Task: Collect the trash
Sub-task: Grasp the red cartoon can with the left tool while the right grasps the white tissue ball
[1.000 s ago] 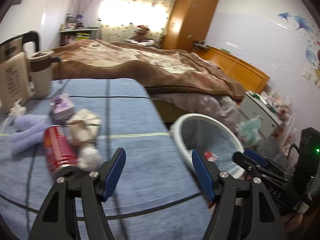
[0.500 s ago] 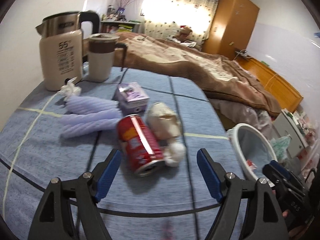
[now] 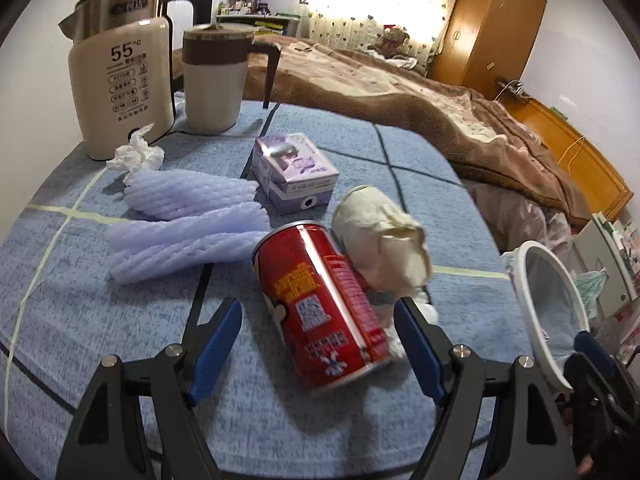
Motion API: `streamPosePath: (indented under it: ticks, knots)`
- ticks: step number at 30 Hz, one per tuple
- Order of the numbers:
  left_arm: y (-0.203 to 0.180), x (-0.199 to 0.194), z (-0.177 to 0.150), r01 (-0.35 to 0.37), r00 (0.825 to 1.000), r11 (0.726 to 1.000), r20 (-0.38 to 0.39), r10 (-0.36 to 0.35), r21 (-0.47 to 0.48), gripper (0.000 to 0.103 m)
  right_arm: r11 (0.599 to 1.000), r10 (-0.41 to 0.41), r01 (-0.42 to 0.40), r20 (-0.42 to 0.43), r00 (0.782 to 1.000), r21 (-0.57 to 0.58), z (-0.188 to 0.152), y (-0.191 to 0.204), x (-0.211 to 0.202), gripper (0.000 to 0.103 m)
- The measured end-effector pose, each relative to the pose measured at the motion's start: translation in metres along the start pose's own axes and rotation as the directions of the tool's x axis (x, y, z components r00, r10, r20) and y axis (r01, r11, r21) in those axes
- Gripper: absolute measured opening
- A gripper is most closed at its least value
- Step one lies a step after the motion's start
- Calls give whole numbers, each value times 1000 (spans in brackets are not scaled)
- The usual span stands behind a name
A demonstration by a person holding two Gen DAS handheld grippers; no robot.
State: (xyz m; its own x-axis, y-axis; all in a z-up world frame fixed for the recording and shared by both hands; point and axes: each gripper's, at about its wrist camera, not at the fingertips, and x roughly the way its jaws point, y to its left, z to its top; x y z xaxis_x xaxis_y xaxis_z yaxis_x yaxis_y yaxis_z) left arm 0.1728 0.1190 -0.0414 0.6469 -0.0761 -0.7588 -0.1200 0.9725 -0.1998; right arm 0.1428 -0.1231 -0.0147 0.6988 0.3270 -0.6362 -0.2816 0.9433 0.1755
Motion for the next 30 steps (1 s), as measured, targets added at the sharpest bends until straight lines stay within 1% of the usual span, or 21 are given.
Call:
streamPosePath:
  ticks: [3, 5, 7, 8, 12, 14, 17, 19, 20, 21, 23, 25, 27, 28, 29, 30]
  knots:
    - [3, 6, 0, 2, 1000, 1000, -11, -2, 3, 80, 1000, 2, -2, -5, 1000, -8, 3, 4, 4, 57]
    - [6, 7, 1, 19, 1000, 1000, -12, -19, -8, 80, 1000, 4, -4, -8, 1000, -14, 4, 6, 6, 57]
    - [7, 8, 0, 15, 1000, 1000, -7, -15, 2, 80, 1000, 3, -3, -14, 1000, -15, 5, 9, 10, 57]
    - [8, 8, 0, 7, 1000, 1000, -7, -6, 13, 78, 1000, 3, -3, -18, 1000, -15, 6, 10, 12, 57]
    - [13, 9, -2, 12, 1000, 1000, -16, -11, 26, 66, 1000, 6, -7, -27, 1000, -26, 6, 17, 18, 57]
    - [16, 9, -3, 21, 1000, 1000, -21, -21, 22, 56, 999, 4, -5, -32, 999, -31, 6, 20, 20, 57]
    - [20, 8, -2, 29, 999, 999, -25, -28, 23, 56, 999, 5, -6, -38, 999, -36, 6, 24, 23, 57]
    - [19, 2, 0, 21, 1000, 999, 12, -22, 34, 57, 999, 5, -6, -40, 999, -41, 7, 27, 25, 57]
    - [20, -2, 2, 10, 999, 999, 35, -11, 35, 61, 999, 5, -7, -41, 999, -43, 6, 28, 25, 57]
    - [21, -2, 4, 11, 999, 999, 40, -12, 32, 63, 999, 4, -6, -43, 999, -44, 6, 29, 26, 57]
    - [25, 3, 9, 38, 999, 999, 15, -39, 10, 64, 999, 0, -1, -46, 999, -43, 7, 31, 28, 57]
    - [26, 8, 11, 37, 999, 999, 4, -37, 13, 64, 999, 1, -3, -46, 999, -40, 7, 32, 28, 57]
    - [24, 9, 11, 32, 999, 999, 9, -32, 29, 63, 999, -1, -1, -47, 999, -42, 7, 34, 29, 57]
    - [24, 9, 11, 49, 999, 998, 3, -49, 29, 56, 999, -4, 2, -50, 999, -44, 7, 34, 31, 57]
    - [25, 9, 10, 59, 998, 998, -2, -59, 22, 56, 999, -4, 2, -53, 999, -45, 8, 35, 32, 57]
    - [24, 7, 9, 52, 999, 998, 2, -52, 29, 56, 999, -4, 1, -56, 998, -45, 8, 36, 33, 57]
